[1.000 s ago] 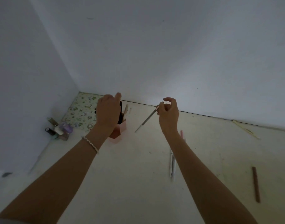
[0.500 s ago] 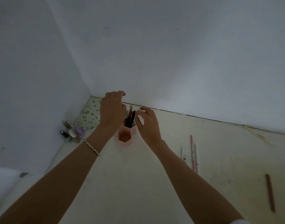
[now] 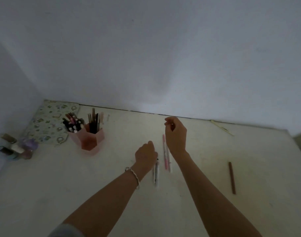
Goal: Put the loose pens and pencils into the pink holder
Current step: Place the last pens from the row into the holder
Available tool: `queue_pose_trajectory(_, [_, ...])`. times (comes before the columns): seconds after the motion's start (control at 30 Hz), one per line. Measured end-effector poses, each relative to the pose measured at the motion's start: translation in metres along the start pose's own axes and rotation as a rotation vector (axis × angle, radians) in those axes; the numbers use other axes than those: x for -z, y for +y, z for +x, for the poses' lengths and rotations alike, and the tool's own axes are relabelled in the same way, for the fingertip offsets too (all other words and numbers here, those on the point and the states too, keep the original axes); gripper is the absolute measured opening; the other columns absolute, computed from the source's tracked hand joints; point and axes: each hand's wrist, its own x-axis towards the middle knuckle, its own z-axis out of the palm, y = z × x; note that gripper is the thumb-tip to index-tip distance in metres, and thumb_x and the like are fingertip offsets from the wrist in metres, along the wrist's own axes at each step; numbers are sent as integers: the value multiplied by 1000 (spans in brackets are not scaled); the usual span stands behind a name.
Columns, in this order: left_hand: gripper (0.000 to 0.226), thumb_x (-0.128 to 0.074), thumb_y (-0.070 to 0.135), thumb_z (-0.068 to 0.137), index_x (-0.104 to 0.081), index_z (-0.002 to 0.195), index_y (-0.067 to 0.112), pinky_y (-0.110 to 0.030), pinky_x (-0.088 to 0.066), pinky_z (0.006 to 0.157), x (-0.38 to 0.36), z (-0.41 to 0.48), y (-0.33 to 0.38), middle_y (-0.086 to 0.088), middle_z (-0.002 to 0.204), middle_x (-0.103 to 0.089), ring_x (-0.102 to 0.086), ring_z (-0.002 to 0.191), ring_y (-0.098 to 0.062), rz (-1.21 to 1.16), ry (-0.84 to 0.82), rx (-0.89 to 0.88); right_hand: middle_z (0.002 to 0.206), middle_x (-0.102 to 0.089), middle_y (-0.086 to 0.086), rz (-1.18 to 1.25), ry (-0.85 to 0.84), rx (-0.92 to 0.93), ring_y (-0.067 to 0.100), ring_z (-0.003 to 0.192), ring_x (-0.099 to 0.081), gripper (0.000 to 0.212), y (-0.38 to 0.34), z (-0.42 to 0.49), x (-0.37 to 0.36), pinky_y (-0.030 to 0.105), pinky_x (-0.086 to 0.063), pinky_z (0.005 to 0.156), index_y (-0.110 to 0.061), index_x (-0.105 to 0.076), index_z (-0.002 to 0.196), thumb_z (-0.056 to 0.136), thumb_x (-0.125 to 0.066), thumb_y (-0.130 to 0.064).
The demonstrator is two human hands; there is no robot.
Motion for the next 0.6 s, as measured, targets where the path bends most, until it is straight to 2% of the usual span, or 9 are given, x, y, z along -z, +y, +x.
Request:
queue_pose_trajectory(0.1, [35,-54,40,95,-52,115,12,-34,-49,82,-14,2,3,-6,113,-62,-63,104,-25,52,-17,31,87,-69,-2,-19,-29,-13,11,66,-60,24,11,-6,6,19,-47,64,-11,-69,97,89,-50,1])
queue_pose_trajectory(0.17, [35,-53,42,95,-55,114,13,-33,-48,82,-18,4,5,-6,113,-61,-62,104,-24,55,-35,57,87,-70,-1,-10,-50,-33,13,66,-60,24,18,-10,5,21,-49,64,-11,-69,95,89,-49,2])
queue_pose_trajectory(0.27, [28,-54,33,93,-59,111,12,-31,-49,80,-18,7,10,-6,112,-62,-63,101,-23,8,-66,111,88,-69,-2,-12,-86,-39,8,61,-56,24,23,-16,1,22,-48,62,-11,-69,94,88,-50,2])
queue_pose_trajectory(0.37, [18,-53,16,92,-61,108,13,-32,-53,81,-18,8,17,-5,110,-65,-65,100,-23,-24,-72,168,87,-69,-4,8,-110,-48,1,55,-50,24,27,-21,-2,16,-42,59,-13,-69,93,88,-50,1])
queue_pose_trajectory(0.43, [21,-50,9,92,-61,109,12,-33,-53,83,-19,8,18,-6,113,-65,-65,103,-24,-16,-57,185,86,-69,-4,15,-115,-53,0,54,-49,24,30,-22,-1,14,-41,58,-13,-69,93,89,-50,1])
queue_pose_trajectory(0.5, [18,-57,16,91,-60,109,12,-33,-53,84,-17,8,13,-6,112,-65,-65,104,-25,-32,-51,178,84,-69,-4,9,-112,-56,1,54,-49,23,33,-20,2,13,-42,56,-14,-69,92,88,-52,2])
queue_pose_trajectory(0.6, [27,-70,29,87,-62,104,10,-34,-54,82,-2,11,2,-7,105,-68,-67,98,-25,-98,-43,169,82,-69,-3,12,-94,-63,8,55,-52,24,37,-18,9,15,-45,55,-15,-68,91,87,-52,2])
